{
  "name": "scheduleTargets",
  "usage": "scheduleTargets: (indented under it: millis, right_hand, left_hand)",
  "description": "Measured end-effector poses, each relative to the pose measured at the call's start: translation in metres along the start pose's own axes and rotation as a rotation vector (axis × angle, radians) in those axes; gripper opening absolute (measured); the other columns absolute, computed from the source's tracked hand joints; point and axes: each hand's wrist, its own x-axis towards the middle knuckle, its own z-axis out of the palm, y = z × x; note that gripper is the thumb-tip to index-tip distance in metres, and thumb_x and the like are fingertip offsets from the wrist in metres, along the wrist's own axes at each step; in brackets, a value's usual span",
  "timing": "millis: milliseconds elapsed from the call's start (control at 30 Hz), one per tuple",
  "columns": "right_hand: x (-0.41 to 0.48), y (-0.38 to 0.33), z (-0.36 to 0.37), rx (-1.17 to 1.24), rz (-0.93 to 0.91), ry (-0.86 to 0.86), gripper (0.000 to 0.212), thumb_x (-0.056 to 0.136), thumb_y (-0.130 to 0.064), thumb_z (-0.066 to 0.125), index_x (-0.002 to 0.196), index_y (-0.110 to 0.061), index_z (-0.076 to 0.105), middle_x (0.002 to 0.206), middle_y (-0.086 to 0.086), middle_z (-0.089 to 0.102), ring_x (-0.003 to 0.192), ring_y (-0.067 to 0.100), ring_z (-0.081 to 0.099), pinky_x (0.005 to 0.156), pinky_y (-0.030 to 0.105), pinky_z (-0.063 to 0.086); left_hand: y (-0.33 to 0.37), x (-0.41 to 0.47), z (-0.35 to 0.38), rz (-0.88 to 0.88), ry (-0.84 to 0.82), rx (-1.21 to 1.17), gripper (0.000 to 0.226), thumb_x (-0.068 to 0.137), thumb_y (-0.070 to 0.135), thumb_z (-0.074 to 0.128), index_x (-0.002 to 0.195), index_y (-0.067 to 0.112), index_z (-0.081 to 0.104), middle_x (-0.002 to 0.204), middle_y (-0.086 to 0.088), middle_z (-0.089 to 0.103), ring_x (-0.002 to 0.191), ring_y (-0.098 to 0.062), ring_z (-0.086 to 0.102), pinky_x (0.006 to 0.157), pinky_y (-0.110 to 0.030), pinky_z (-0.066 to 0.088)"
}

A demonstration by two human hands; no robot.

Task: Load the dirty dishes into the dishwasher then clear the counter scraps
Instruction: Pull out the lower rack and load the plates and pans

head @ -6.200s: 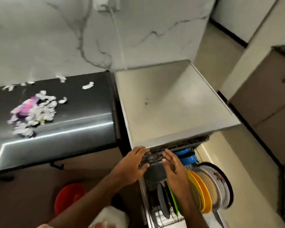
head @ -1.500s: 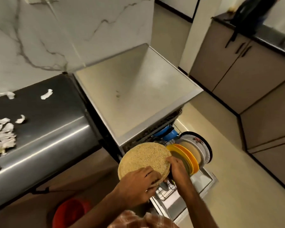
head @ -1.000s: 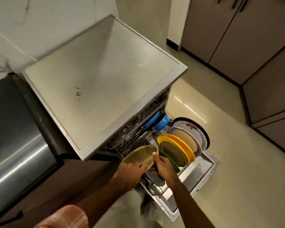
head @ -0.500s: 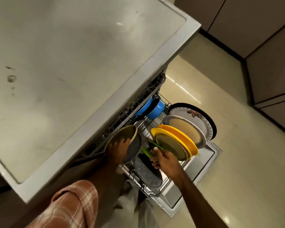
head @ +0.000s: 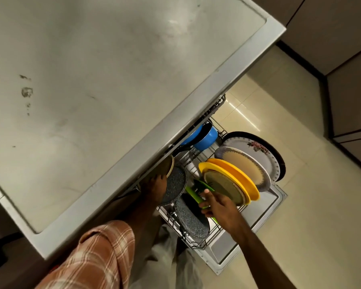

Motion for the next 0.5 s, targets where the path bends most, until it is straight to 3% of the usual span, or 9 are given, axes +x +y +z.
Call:
scheduleTargets:
  millis: [167,233,333,400,500]
  right_hand:
    - [-0.036,-0.016,-0.007,-0.145,-0.137,0.019,0.029,0.107,-0.038,0.050,0.111,-0.017,0.070,0.094,-0.001,0.076,0.084,0.015,0.072,0.087,0.045,0.060]
    - [-0.058,-0.027,-0.014,-0.218,-0.233,0.066,0.024,0.105,-0.043,0.052,0.108,-0.027,0.070,0.092,-0.004,0.074,0.084,0.009,0.069,0.082,0.039,0.058]
    - [-0.095,-0.048,-0.025,-0.257,-0.349,0.117,0.022,0.105,-0.042,0.054,0.121,-0.033,0.067,0.102,-0.016,0.071,0.095,-0.007,0.064,0.081,0.019,0.050]
    - [-0.120,-0.065,-0.031,-0.305,-0.425,0.125,0.026,0.105,-0.042,0.053,0.127,-0.034,0.065,0.109,-0.019,0.071,0.098,-0.005,0.064,0.087,0.024,0.052]
    - [-0.149,-0.091,-0.033,-0.383,-0.526,0.141,0.028,0.105,-0.048,0.052,0.128,-0.038,0.064,0.114,-0.019,0.070,0.103,-0.001,0.063,0.090,0.032,0.054]
  left_hand:
    - [0.015,-0.051,-0.035,0.193,0.008,-0.186,0.039,0.094,0.026,0.061,0.131,0.024,0.049,0.133,-0.001,0.052,0.123,-0.025,0.055,0.099,-0.043,0.049]
    - [0.024,-0.080,-0.068,0.282,0.075,-0.245,0.042,0.094,0.029,0.061,0.133,0.026,0.047,0.136,0.002,0.049,0.124,-0.022,0.053,0.100,-0.041,0.048]
    - [0.028,-0.129,-0.118,0.393,0.142,-0.329,0.047,0.098,0.028,0.056,0.142,0.026,0.041,0.148,0.002,0.039,0.129,-0.019,0.048,0.105,-0.040,0.046]
    - [0.022,-0.165,-0.149,0.435,0.205,-0.340,0.050,0.101,0.032,0.051,0.148,0.024,0.035,0.156,0.001,0.030,0.139,-0.020,0.041,0.111,-0.042,0.042]
    - [0.007,-0.214,-0.180,0.456,0.376,-0.249,0.055,0.103,0.039,0.043,0.154,0.022,0.028,0.164,-0.002,0.021,0.151,-0.022,0.022,0.122,-0.043,0.025]
